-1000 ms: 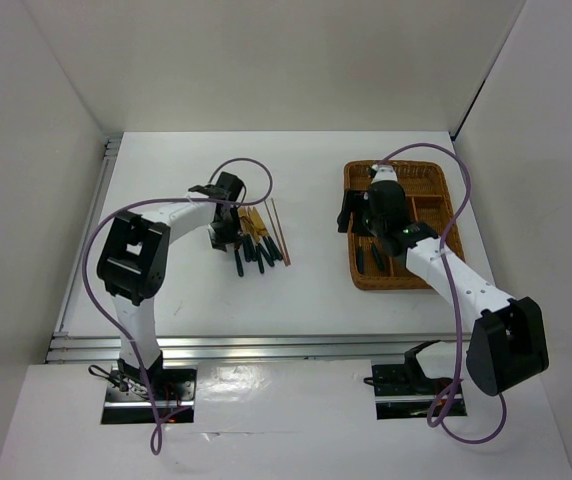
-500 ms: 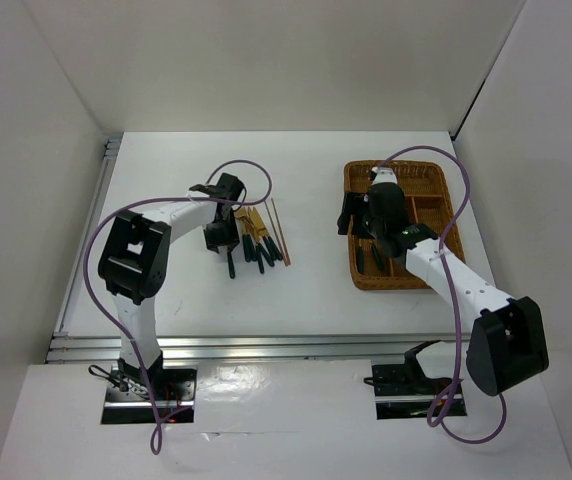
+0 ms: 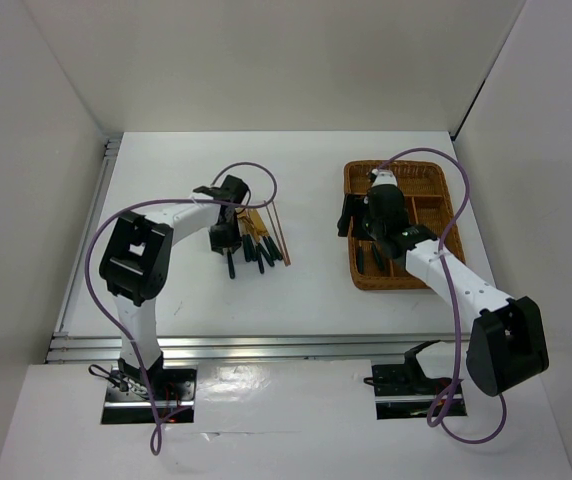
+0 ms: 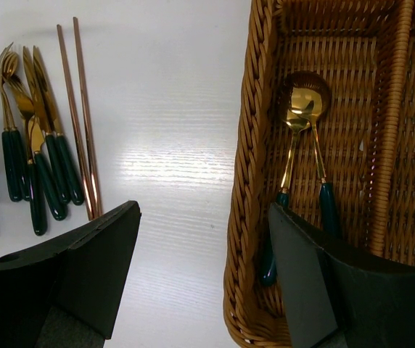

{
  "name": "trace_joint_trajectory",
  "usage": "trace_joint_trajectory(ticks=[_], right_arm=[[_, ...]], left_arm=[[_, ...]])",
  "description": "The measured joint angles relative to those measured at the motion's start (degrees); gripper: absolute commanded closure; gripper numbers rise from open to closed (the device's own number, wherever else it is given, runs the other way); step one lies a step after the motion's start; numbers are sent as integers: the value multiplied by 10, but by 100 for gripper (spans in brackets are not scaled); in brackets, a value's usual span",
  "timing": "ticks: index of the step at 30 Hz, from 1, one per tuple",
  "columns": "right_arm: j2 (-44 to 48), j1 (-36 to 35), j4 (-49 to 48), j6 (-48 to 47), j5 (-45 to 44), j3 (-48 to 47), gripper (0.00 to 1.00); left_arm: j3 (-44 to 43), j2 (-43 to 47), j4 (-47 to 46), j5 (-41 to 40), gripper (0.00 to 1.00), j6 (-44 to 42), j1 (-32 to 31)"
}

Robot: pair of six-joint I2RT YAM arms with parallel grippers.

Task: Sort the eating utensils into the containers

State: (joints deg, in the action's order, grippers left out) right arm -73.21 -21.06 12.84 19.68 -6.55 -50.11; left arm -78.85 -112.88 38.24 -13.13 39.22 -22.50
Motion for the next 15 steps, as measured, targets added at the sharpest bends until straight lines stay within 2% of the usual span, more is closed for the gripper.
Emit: trace_joint_trajectory(ticks=[9, 15], right_arm=[[0, 0, -1, 0, 19, 0, 21], [1, -1, -27, -3, 73, 0, 17]], left_arm=[[5, 2, -10, 5, 76, 4, -3], [5, 7, -3, 4, 77, 16, -3]])
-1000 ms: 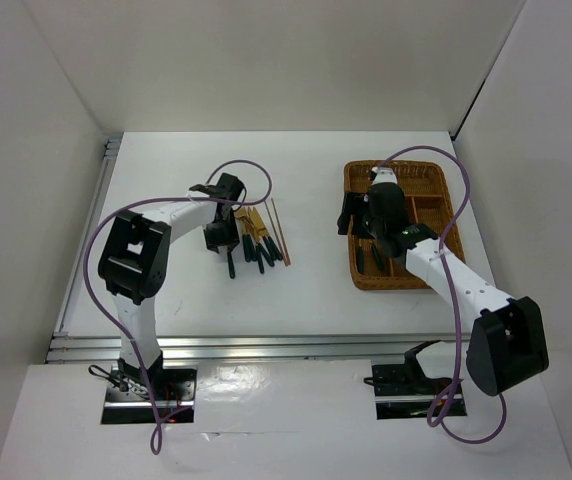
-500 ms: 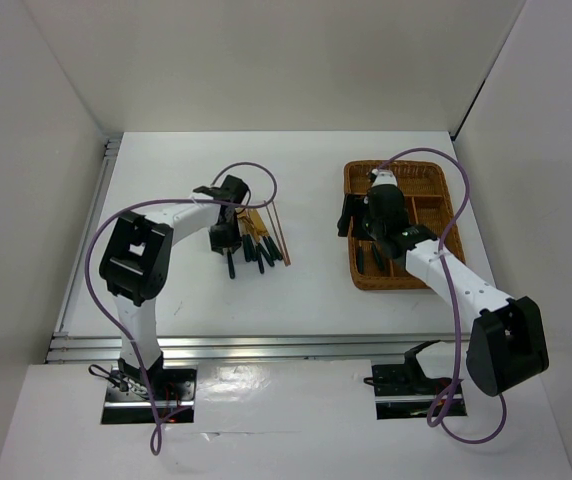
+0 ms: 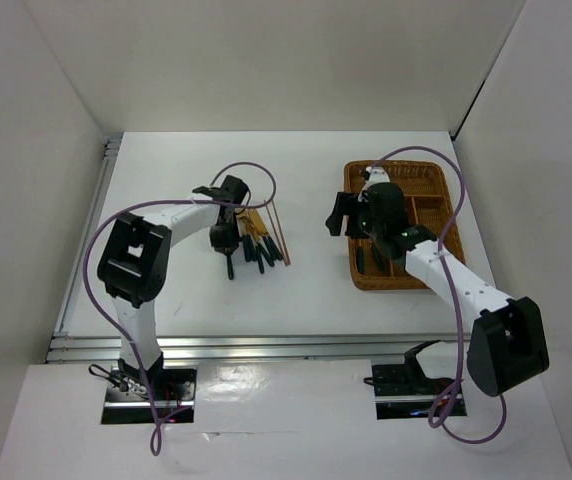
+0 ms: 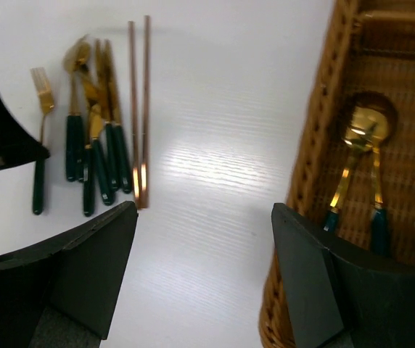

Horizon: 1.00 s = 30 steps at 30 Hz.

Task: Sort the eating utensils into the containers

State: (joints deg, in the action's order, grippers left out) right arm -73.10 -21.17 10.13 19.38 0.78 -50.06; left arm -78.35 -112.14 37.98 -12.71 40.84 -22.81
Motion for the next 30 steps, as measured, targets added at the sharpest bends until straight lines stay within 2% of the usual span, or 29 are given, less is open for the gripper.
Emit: trace_joint_trajectory(ticks=[8, 15, 17, 23, 30], right_arm=[[-10, -59, -84, -3, 74, 5, 16], [-96, -124, -149, -3, 127, -30, 11], [-120, -140, -162, -5, 136, -50, 11], [-160, -160, -219, -11, 169, -82, 2], [-219, -176, -257, -11, 188, -118, 2]], left_arm=[[-14, 90, 20, -13, 77, 10, 1], [-31, 161, 3, -14, 76, 16, 6], [-31, 169, -7, -6, 76, 17, 7], [-28, 175, -32, 24, 76, 26, 7], [-11, 185, -59, 55, 75, 31, 7]])
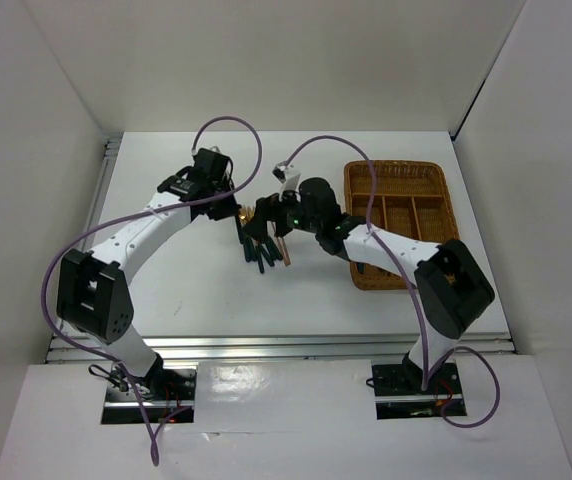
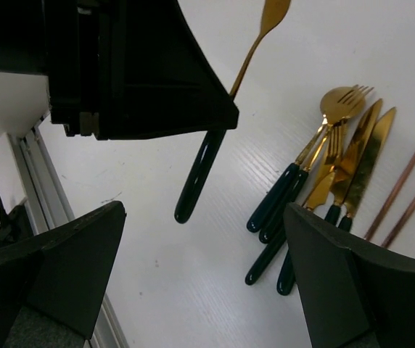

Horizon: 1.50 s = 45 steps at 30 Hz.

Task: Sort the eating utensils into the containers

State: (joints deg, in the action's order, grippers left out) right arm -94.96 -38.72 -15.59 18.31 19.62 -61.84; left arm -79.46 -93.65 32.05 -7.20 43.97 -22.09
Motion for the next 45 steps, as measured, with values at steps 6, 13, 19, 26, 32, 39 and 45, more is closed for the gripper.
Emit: trace_joint_trajectory(ticks=[6, 13, 19, 26, 32, 39, 45], right_arm=[[-39, -19, -4, 0, 6, -19, 2], [-56, -20, -13, 0, 5, -31, 6], [-76, -22, -20, 0, 0, -41, 27], [-91, -24, -20, 3, -17, -44, 87], [-94, -24, -6, 5, -50, -55, 99], [-93, -18, 47, 10, -118, -60, 100], [-23, 38, 120, 21, -172, -16, 100]], left_arm=[[4, 16, -10, 15, 74, 0, 0], [11, 29, -26, 35, 74, 0, 0], [27, 33, -40, 58, 73, 9, 0], [37, 36, -50, 68, 70, 14, 0], [39, 37, -62, 76, 45, 12, 2], [28, 45, -46, 63, 24, -3, 12], [26, 75, -38, 61, 18, -17, 87]])
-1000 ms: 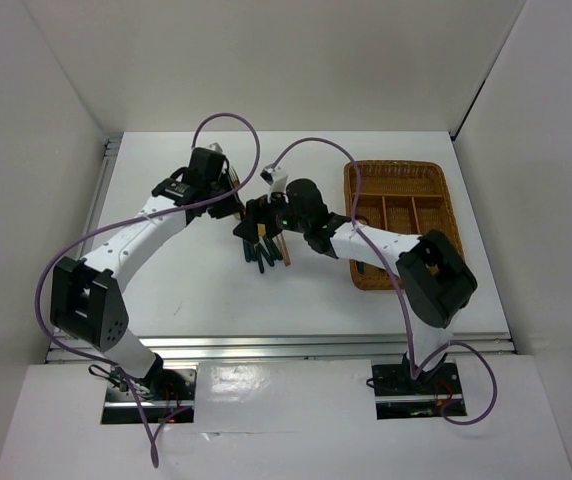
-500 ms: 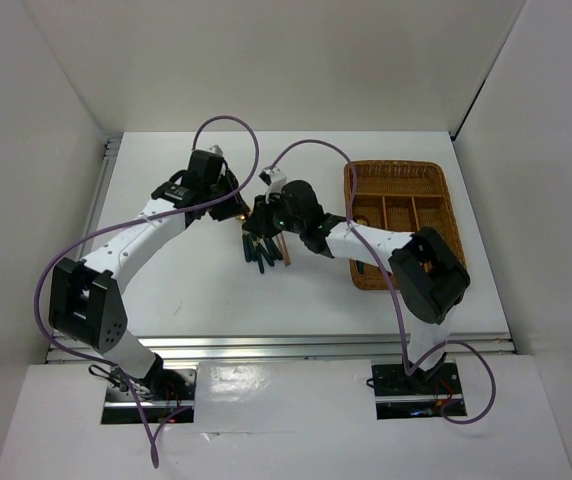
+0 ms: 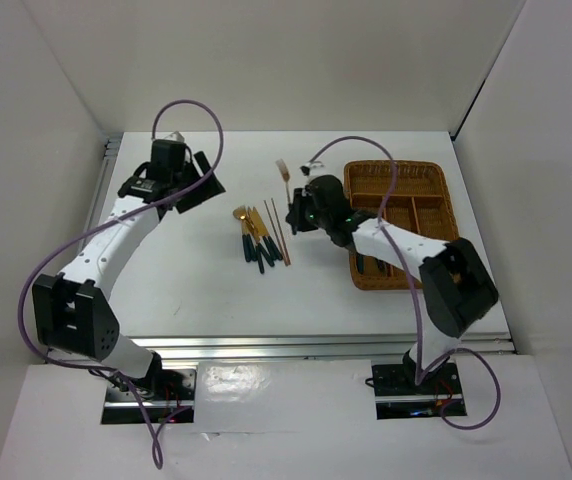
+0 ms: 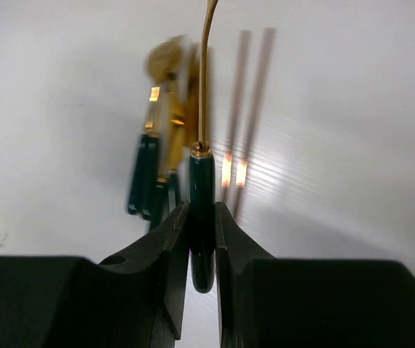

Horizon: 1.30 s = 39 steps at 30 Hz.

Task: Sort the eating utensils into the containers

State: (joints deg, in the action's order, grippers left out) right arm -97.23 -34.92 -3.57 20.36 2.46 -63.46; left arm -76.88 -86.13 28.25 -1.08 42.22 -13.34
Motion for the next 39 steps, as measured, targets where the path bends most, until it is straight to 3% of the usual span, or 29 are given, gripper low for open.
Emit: trace_joint_trajectory(ticks=[8, 19, 26, 37, 39], right_arm=[[165, 100, 172, 19, -121, 34, 99], [163, 184, 416, 43, -282, 23, 98], [158, 278, 440, 1, -317, 23, 91], [94, 285, 431, -59, -264, 23, 92], [89, 285, 431, -62, -255, 23, 82]], left_arm=[[9, 4, -2, 25, 15, -34, 66], [6, -92, -4, 83, 16, -62, 81], [-23, -117, 11, 89, 18, -83, 82], [-24, -117, 18, 89, 18, -92, 82], [-24, -117, 17, 89, 18, -92, 82]])
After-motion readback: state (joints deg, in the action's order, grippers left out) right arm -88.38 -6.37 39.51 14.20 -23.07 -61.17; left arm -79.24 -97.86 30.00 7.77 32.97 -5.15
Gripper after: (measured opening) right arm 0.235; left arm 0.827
